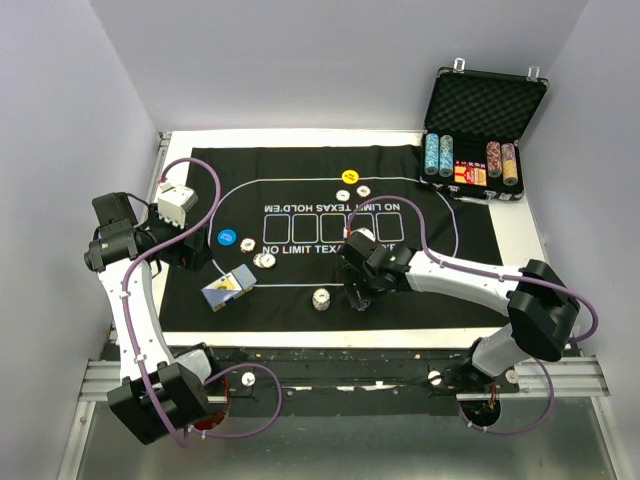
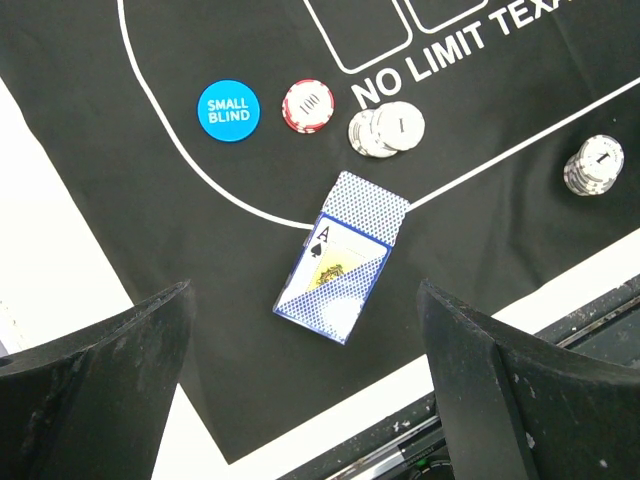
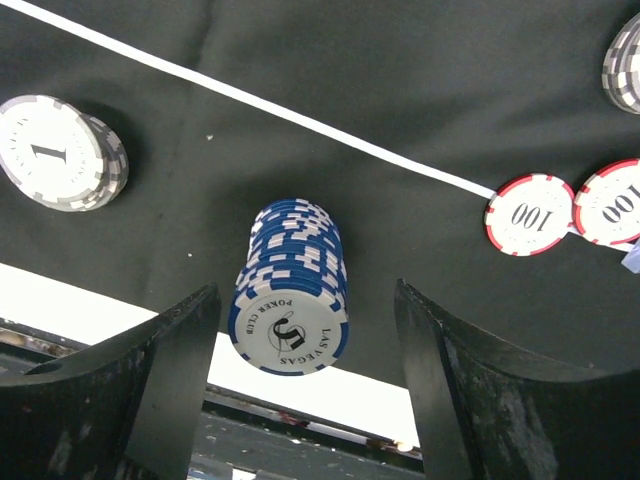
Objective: Distribute texas hold em gaming equipment
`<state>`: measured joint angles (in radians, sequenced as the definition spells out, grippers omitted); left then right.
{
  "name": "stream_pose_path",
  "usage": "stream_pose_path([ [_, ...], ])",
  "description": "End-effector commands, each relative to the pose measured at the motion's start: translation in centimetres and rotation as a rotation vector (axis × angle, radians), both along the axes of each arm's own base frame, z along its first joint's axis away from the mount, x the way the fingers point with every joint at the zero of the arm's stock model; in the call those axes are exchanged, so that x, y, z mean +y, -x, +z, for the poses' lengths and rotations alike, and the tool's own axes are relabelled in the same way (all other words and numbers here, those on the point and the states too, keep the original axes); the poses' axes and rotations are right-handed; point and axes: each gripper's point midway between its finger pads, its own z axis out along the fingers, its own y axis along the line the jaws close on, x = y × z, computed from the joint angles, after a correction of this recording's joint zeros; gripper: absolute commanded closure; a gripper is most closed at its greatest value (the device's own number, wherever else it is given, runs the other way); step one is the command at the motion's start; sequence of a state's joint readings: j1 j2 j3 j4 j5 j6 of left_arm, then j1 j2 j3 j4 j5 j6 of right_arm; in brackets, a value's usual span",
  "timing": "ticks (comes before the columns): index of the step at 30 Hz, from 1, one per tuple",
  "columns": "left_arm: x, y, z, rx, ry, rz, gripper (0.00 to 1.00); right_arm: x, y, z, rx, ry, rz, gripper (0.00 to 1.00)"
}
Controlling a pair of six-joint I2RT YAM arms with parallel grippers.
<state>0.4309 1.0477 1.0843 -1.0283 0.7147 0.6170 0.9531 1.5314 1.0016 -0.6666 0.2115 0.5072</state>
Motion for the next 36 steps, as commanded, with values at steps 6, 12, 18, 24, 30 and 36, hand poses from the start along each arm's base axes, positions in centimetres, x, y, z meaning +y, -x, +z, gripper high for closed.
stream_pose_path([
  [6, 0.2, -0.2, 1.2, -0.030, -0.010, 0.001, 0.01, 0.8, 0.2, -0.7, 0.001, -0.027, -0.011, 0.41],
  [12, 0.3, -0.4, 1.4, -0.036, -0.015, 0.004, 0.01, 0.6, 0.6, -1.6, 0.021, -0.017, -0.011, 0.46],
  [18, 0.3, -0.3, 1.3, -0.033, -0.014, 0.004, 0.01, 0.4, 0.6, -1.5, 0.017, -0.020, -0.018, 0.56],
  [24, 0.2, -0.3, 1.2, -0.031, -0.010, 0.003, 0.01, 0.8, 0.0, 0.5, -0.012, -0.029, -0.015, 0.64],
  [30, 0.2, -0.3, 1.1, -0.034, -0.008, 0.004, 0.01, 1.9, -1.3, 4.0, -0.065, -0.058, 0.009, 0.66],
  [36, 0.1, -0.2, 1.1, -0.038, -0.005, 0.006, 0.01, 4.6, -3.0, 6.4, -0.108, -0.106, 0.054, 0.66],
])
